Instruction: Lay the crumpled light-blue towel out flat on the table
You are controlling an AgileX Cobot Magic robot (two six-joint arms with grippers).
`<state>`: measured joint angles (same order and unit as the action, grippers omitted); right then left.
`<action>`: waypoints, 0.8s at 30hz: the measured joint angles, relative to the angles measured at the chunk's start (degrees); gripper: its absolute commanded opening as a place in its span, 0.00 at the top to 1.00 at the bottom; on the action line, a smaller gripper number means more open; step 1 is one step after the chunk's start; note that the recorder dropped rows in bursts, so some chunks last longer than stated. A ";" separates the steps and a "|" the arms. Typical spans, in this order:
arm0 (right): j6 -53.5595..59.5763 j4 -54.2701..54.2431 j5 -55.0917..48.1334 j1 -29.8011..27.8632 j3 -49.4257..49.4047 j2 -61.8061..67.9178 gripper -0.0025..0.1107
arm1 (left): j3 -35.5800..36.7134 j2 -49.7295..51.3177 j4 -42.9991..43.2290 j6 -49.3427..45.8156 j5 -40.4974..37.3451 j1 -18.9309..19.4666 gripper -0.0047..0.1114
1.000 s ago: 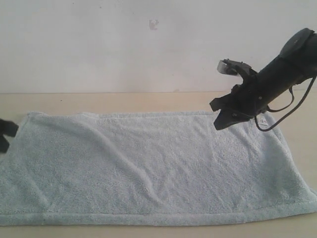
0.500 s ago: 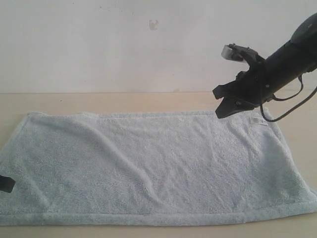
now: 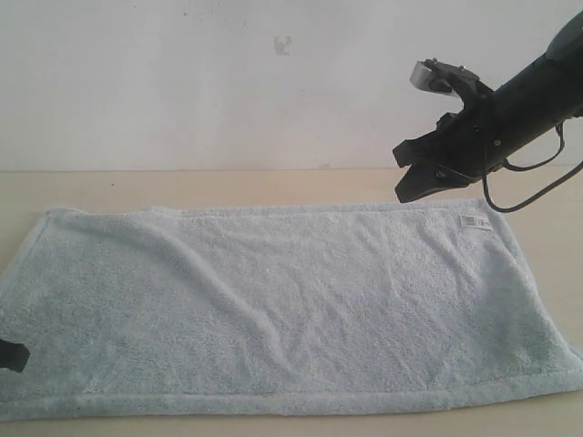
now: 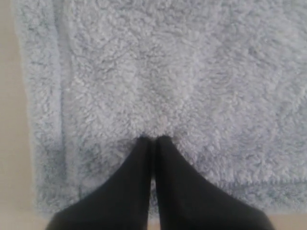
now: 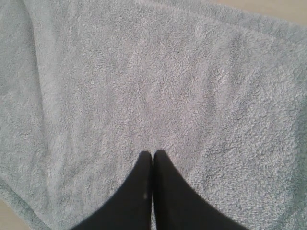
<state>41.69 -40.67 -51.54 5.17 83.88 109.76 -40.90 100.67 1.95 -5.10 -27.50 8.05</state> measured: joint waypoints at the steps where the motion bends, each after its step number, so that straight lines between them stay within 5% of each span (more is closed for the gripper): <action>1: 0.00 0.00 0.00 0.00 0.00 0.00 0.98 | -0.25 0.28 2.10 2.58 -1.96 0.00 0.93; 11: 0.00 -0.23 -0.11 0.00 0.00 0.00 0.98 | 3.20 -3.64 14.08 13.23 -15.65 0.00 0.93; 18: -7.15 12.23 0.01 0.00 0.00 0.00 0.98 | 3.47 -13.15 24.68 23.81 -11.15 0.00 0.93; 24: -14.96 24.79 0.88 0.00 -0.13 0.00 0.98 | 3.47 -15.70 25.25 25.43 -6.92 0.00 0.93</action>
<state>26.74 -15.89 -50.66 5.17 83.75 109.76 -37.42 84.98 27.20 20.33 -34.42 8.05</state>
